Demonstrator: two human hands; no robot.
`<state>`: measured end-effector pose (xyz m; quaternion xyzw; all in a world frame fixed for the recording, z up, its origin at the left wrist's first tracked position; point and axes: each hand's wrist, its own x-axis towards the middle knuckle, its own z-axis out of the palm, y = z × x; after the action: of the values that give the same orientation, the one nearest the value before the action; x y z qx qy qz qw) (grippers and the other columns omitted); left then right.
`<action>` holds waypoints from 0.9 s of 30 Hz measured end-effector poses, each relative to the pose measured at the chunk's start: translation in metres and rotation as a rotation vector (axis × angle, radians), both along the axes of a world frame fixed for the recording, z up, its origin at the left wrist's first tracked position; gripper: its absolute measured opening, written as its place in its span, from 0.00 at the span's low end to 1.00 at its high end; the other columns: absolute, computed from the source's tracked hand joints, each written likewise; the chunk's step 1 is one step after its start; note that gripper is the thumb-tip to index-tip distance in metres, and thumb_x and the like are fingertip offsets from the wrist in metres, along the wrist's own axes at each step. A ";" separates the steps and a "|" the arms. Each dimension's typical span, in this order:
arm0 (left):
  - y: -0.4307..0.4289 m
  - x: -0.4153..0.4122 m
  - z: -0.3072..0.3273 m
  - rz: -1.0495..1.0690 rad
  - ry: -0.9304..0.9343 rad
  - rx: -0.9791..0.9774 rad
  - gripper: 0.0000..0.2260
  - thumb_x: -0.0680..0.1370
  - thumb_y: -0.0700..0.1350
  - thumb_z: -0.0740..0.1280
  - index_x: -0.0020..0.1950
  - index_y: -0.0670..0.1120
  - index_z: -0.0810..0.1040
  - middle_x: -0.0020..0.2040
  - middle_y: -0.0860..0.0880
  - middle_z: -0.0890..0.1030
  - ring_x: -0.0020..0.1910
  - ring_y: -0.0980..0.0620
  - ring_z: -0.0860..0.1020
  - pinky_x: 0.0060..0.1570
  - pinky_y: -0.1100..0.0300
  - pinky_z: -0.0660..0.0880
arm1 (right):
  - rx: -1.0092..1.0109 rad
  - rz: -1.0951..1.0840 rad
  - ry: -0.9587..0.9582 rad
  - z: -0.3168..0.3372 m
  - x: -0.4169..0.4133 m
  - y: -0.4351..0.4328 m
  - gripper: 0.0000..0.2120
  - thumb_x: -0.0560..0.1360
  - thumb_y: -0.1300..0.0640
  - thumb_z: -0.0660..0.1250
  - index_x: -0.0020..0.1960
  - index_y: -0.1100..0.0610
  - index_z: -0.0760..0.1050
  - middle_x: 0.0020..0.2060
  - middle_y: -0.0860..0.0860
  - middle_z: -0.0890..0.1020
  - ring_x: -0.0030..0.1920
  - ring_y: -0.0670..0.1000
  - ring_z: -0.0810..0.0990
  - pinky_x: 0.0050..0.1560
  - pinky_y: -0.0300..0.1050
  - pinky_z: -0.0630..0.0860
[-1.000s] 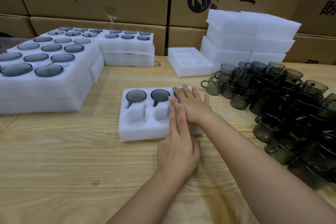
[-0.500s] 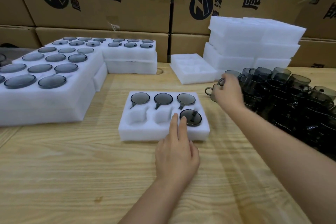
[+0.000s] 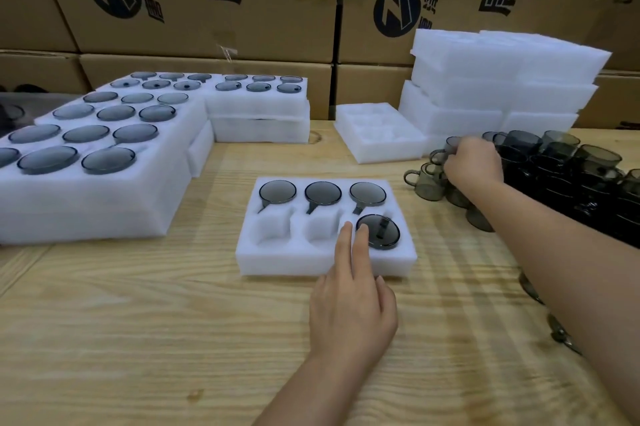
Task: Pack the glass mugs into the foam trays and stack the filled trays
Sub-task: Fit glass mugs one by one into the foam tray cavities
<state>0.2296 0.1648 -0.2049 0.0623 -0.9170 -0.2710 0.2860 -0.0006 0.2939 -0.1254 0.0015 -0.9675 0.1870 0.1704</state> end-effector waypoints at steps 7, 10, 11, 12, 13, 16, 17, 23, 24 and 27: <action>-0.001 0.000 0.001 -0.092 0.217 0.112 0.27 0.71 0.40 0.66 0.71 0.43 0.66 0.67 0.44 0.72 0.49 0.45 0.81 0.35 0.61 0.76 | -0.354 0.164 0.374 0.003 0.090 -0.025 0.08 0.74 0.63 0.63 0.51 0.61 0.78 0.47 0.58 0.81 0.51 0.59 0.76 0.50 0.46 0.68; -0.005 0.001 0.006 -0.210 0.401 0.272 0.22 0.77 0.42 0.60 0.70 0.50 0.61 0.65 0.47 0.70 0.49 0.52 0.77 0.45 0.70 0.73 | -0.445 0.311 0.533 -0.009 0.141 -0.037 0.06 0.72 0.66 0.65 0.48 0.61 0.78 0.41 0.52 0.78 0.42 0.57 0.76 0.47 0.48 0.71; -0.007 0.001 0.007 -0.248 0.453 0.364 0.20 0.78 0.44 0.58 0.70 0.52 0.61 0.65 0.52 0.69 0.47 0.56 0.75 0.46 0.70 0.73 | -0.475 0.344 0.567 -0.012 0.155 -0.041 0.06 0.72 0.66 0.65 0.47 0.62 0.78 0.39 0.50 0.76 0.39 0.55 0.74 0.44 0.47 0.71; -0.010 0.001 0.009 -0.266 0.488 0.471 0.18 0.79 0.46 0.56 0.69 0.55 0.63 0.64 0.59 0.69 0.45 0.57 0.75 0.45 0.66 0.75 | -0.499 0.370 0.589 -0.016 0.167 -0.045 0.05 0.71 0.65 0.65 0.46 0.62 0.78 0.39 0.48 0.75 0.37 0.52 0.72 0.43 0.46 0.70; -0.014 0.000 0.011 -0.265 0.502 0.603 0.17 0.79 0.49 0.55 0.67 0.59 0.64 0.62 0.65 0.71 0.41 0.56 0.77 0.41 0.60 0.77 | -0.520 0.399 0.603 -0.021 0.176 -0.048 0.05 0.71 0.65 0.64 0.45 0.63 0.78 0.38 0.48 0.74 0.37 0.51 0.71 0.42 0.44 0.69; -0.028 -0.005 0.016 -0.232 0.363 1.117 0.11 0.79 0.54 0.58 0.61 0.61 0.69 0.56 0.61 0.80 0.27 0.48 0.78 0.26 0.56 0.76 | -0.699 0.563 0.552 -0.036 0.195 -0.055 0.04 0.71 0.63 0.63 0.42 0.61 0.77 0.35 0.49 0.74 0.36 0.51 0.71 0.39 0.41 0.68; -0.033 -0.007 0.017 -0.255 0.277 1.251 0.10 0.79 0.54 0.60 0.60 0.57 0.71 0.55 0.55 0.82 0.27 0.47 0.79 0.25 0.56 0.76 | -0.790 0.622 0.493 -0.040 0.199 -0.057 0.04 0.71 0.61 0.62 0.41 0.59 0.76 0.35 0.49 0.74 0.37 0.52 0.72 0.38 0.42 0.68; -0.035 -0.010 0.016 -0.524 0.052 1.381 0.16 0.75 0.56 0.59 0.46 0.49 0.84 0.41 0.43 0.84 0.35 0.44 0.82 0.31 0.52 0.80 | -1.116 0.749 0.196 -0.051 0.204 -0.068 0.06 0.70 0.63 0.60 0.39 0.54 0.73 0.36 0.48 0.75 0.38 0.47 0.74 0.39 0.39 0.70; -0.035 -0.010 0.016 -0.526 0.062 1.366 0.17 0.74 0.56 0.59 0.45 0.50 0.84 0.40 0.43 0.84 0.34 0.44 0.82 0.31 0.51 0.80 | -1.135 0.749 0.193 -0.050 0.203 -0.068 0.07 0.70 0.64 0.60 0.39 0.55 0.74 0.37 0.51 0.75 0.39 0.44 0.75 0.40 0.36 0.70; -0.032 -0.010 0.018 -0.469 0.131 1.348 0.17 0.74 0.56 0.59 0.47 0.47 0.82 0.40 0.42 0.83 0.34 0.42 0.82 0.29 0.51 0.80 | -1.160 0.724 0.236 -0.048 0.201 -0.065 0.07 0.73 0.62 0.60 0.45 0.56 0.75 0.44 0.54 0.75 0.42 0.42 0.75 0.42 0.32 0.71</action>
<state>0.2198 0.1331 -0.1872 0.0101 -0.5203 -0.8360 0.1740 0.2003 0.2286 -0.1731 0.2534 -0.6250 0.7175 0.1745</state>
